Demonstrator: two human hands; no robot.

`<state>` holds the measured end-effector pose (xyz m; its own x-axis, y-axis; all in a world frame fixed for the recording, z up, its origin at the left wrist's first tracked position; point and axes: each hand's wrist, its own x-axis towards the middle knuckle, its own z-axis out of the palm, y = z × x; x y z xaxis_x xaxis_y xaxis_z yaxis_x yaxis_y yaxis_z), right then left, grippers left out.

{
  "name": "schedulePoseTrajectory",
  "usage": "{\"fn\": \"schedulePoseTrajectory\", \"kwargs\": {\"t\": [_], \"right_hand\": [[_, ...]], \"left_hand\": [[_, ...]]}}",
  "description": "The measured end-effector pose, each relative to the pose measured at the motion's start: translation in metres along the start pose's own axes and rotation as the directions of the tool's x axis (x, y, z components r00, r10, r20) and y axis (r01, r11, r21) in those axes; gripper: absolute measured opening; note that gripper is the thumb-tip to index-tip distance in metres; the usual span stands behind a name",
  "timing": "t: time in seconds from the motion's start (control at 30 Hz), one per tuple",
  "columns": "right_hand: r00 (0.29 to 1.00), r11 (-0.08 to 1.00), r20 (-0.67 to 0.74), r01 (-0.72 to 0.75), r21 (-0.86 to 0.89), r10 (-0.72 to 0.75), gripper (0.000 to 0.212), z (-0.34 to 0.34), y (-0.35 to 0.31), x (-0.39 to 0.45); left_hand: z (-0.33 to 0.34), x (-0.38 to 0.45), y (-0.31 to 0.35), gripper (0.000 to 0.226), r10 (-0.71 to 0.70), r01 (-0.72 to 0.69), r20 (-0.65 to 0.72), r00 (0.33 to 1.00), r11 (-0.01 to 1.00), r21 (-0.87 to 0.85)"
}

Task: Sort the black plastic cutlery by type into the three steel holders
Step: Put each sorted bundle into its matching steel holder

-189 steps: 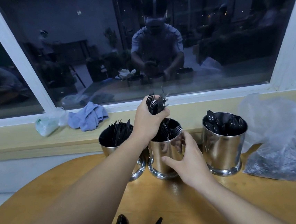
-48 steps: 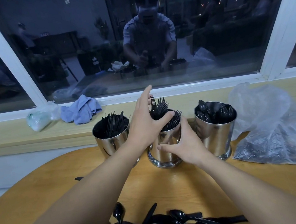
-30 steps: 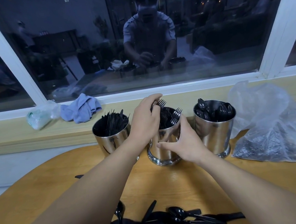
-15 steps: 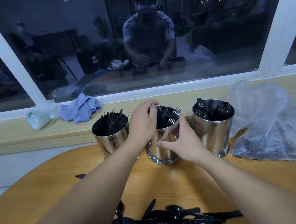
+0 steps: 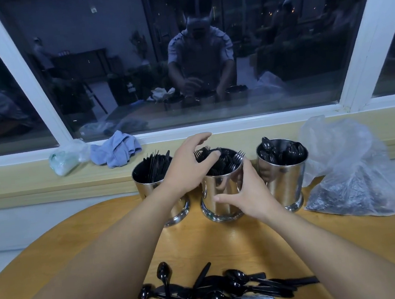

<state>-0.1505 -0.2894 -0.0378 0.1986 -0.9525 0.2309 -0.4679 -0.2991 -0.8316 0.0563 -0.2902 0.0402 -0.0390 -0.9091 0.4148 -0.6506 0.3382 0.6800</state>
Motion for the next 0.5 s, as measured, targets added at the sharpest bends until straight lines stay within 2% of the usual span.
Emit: {"fn": "schedulePoseTrajectory", "kwargs": {"t": [0.1, 0.23, 0.4, 0.5], "right_hand": [[1.000, 1.000, -0.008, 0.011, -0.014, -0.011, 0.125, -0.003, -0.005, -0.004], [0.994, 0.998, -0.092, 0.057, -0.006, -0.057, 0.107, -0.008, -0.015, -0.011], [0.992, 0.998, -0.108, 0.063, 0.003, -0.062, 0.086, -0.009, -0.017, -0.010], [0.991, 0.997, -0.113, 0.073, 0.009, -0.072, 0.088, -0.009, -0.013, -0.010]], "left_hand": [[-0.007, 0.002, 0.007, 0.045, -0.033, 0.031, -0.032, 0.999, 0.999, -0.039], [-0.014, 0.005, 0.010, 0.033, -0.054, 0.056, -0.078, 0.995, 0.998, 0.015], [-0.011, 0.015, 0.015, 0.019, 0.130, -0.135, 0.038, 0.991, 0.976, 0.171], [0.000, 0.022, 0.024, 0.016, 0.184, -0.203, 0.100, 0.978, 0.952, 0.229]]}}
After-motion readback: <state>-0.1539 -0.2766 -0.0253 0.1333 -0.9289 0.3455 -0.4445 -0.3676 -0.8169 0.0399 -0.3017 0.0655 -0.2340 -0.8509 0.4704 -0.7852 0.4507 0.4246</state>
